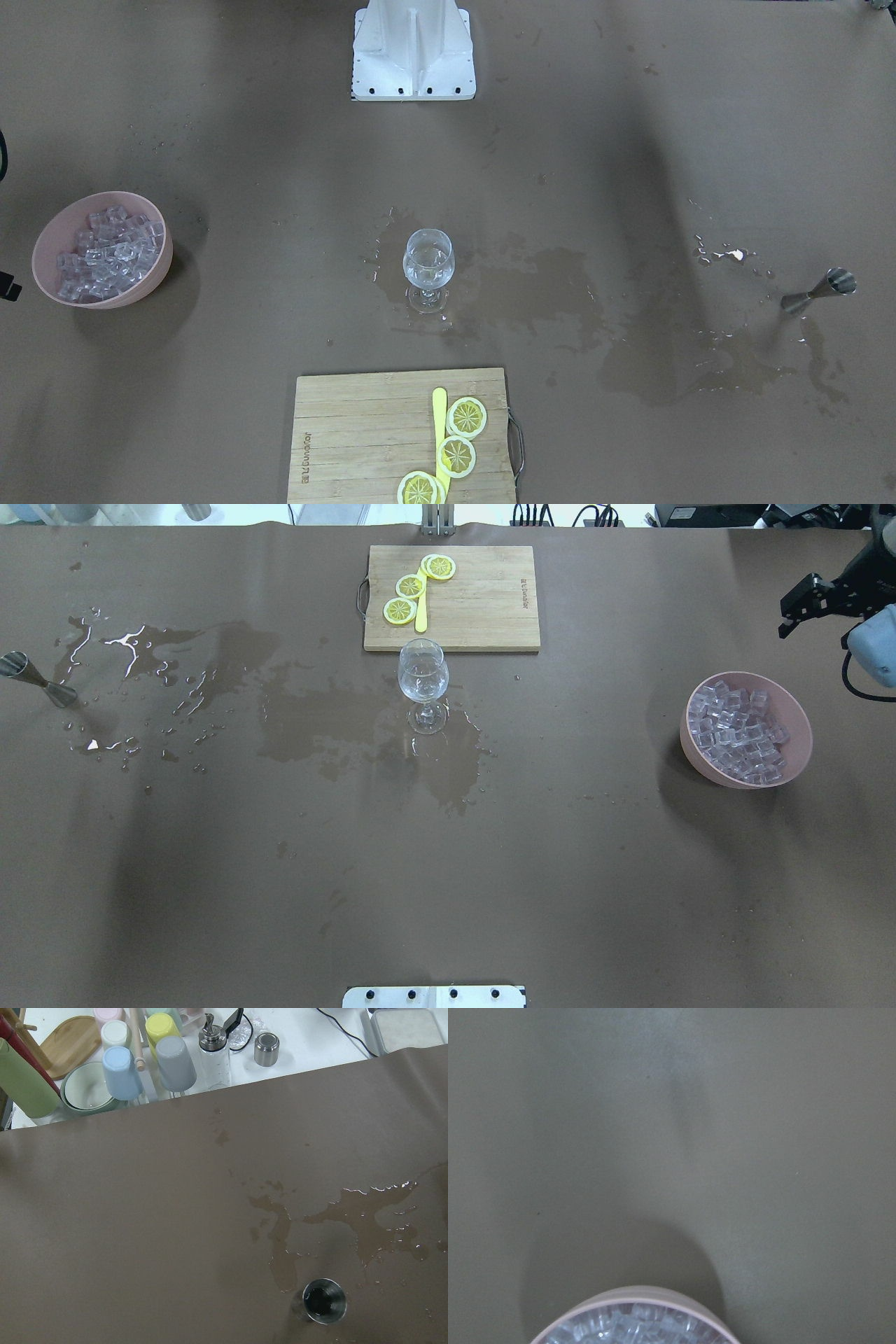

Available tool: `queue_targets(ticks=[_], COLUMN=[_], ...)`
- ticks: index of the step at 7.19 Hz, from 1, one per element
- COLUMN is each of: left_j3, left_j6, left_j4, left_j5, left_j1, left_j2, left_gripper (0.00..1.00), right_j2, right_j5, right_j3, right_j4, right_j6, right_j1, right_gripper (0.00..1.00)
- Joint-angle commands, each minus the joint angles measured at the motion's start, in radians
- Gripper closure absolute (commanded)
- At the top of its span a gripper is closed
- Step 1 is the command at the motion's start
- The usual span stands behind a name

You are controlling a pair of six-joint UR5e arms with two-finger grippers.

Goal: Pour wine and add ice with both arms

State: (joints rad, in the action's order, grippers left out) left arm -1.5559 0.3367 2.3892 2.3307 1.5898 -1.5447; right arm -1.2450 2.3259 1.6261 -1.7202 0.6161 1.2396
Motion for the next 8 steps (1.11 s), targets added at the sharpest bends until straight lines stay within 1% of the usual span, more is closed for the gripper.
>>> queue_targets(ticks=[1,2,3,4,5,6,7,8], left_j3=[0.097,0.15,0.184,0.201,0.204,0.218,0.249,0.27], left_j6=[0.164,0.218,0.225,0.276,0.321,0.332,0.329,0.334], left_j4=[0.243,0.342,0.425,0.471,0.525,0.565,0.628,0.669], left_j5=[-0.106,-0.132,-0.181,-0.194,-0.265,-0.286,-0.289,-0.298], left_j1=[-0.106,-0.137,-0.181,-0.218,-0.278,-0.303,-0.303,-0.306], left_j2=[0.001,0.001,0.001,0.005,0.006,0.008,0.035,0.038], left_gripper=[0.02,0.02,0.02,0.02,0.02,0.02,0.02,0.02], right_j2=[-0.051,-0.057,-0.073,-0.097,-0.097,-0.097,-0.087,-0.085], right_j5=[-0.007,-0.035,-0.039,-0.039,-0.04,-0.042,-0.042,-0.042], right_j3=[0.095,0.122,0.126,0.124,0.121,0.12,0.121,0.123], right_j4=[0.001,0.001,0.025,0.078,0.083,0.083,0.083,0.082], right_j6=[0.095,0.144,0.158,0.184,0.207,0.208,0.209,0.209], right_j1=[-0.073,-0.109,-0.129,-0.143,-0.155,-0.155,-0.155,-0.155], right_gripper=[0.0,0.0,0.0,0.0,0.0,0.0,0.0,0.0])
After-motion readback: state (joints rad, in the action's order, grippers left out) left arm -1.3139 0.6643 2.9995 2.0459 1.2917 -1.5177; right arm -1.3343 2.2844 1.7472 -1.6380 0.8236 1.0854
